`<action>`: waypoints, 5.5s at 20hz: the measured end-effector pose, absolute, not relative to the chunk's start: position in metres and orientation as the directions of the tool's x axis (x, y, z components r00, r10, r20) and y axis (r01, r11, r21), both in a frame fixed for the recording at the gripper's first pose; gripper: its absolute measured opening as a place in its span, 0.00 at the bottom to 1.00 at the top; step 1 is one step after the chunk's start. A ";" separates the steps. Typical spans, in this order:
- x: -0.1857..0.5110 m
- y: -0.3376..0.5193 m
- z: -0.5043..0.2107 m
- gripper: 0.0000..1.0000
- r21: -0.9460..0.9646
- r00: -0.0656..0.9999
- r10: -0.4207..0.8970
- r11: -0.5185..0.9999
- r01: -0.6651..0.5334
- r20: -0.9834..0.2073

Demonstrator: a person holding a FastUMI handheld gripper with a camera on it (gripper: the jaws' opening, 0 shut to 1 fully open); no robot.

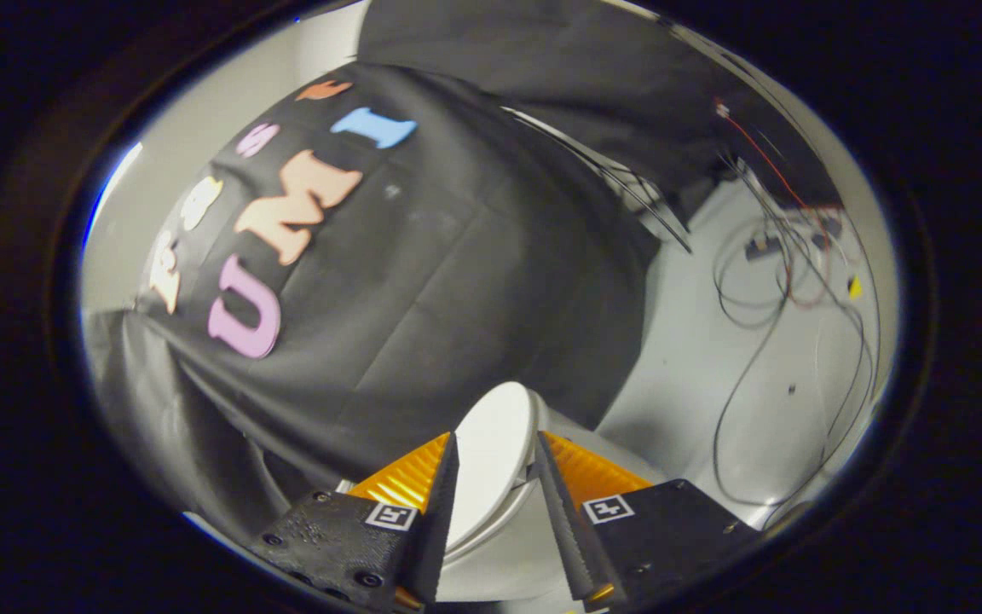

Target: Open the toilet lid.

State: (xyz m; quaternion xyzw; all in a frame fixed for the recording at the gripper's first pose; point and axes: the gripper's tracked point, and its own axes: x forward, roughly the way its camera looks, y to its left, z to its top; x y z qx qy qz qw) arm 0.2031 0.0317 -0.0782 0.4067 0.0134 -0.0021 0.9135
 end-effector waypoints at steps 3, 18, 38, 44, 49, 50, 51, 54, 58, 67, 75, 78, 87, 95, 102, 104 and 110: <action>0.235 0.029 -0.106 0.56 0.836 0.998 0.029 0.547 0.034 -0.059; 0.310 0.041 -0.124 0.06 0.922 0.978 0.170 0.385 0.046 -0.119; 0.253 0.256 0.081 0.10 0.408 0.962 0.266 0.873 -0.266 0.059; 0.250 0.333 0.106 0.11 0.183 0.957 0.289 0.941 -0.284 -0.002; 0.236 0.404 0.100 0.12 0.006 0.943 0.330 0.944 -0.330 -0.031; 0.234 0.419 0.099 0.12 -0.027 0.939 0.340 0.939 -0.342 -0.039; 0.234 0.431 0.098 0.12 -0.055 0.935 0.352 0.934 -0.354 -0.045; 0.234 0.463 0.095 0.12 -0.107 0.918 0.392 0.911 -0.397 -0.065; 0.230 0.502 0.084 0.12 -0.145 0.893 0.444 0.881 -0.451 -0.081; 0.235 0.569 0.051 0.13 -0.239 0.841 0.514 0.807 -0.540 -0.166; 0.233 0.588 0.036 0.31 -0.313 0.855 0.485 0.796 -0.518 -0.181; 0.226 0.589 0.047 0.47 -0.294 0.849 0.504 0.797 -0.528 -0.159; 0.185 0.574 0.122 0.79 -0.315 0.814 0.580 0.768 -0.557 -0.026; 0.176 0.481 0.205 0.78 -0.375 0.861 0.496 0.824 -0.425 0.115; 0.168 0.342 0.270 0.77 -0.334 0.918 0.307 0.918 -0.215 0.253; 0.163 0.302 0.278 0.77 -0.318 0.927 0.261 0.933 -0.169 0.271; 0.131 0.189 0.283 0.77 -0.270 0.951 0.108 0.962 -0.027 0.291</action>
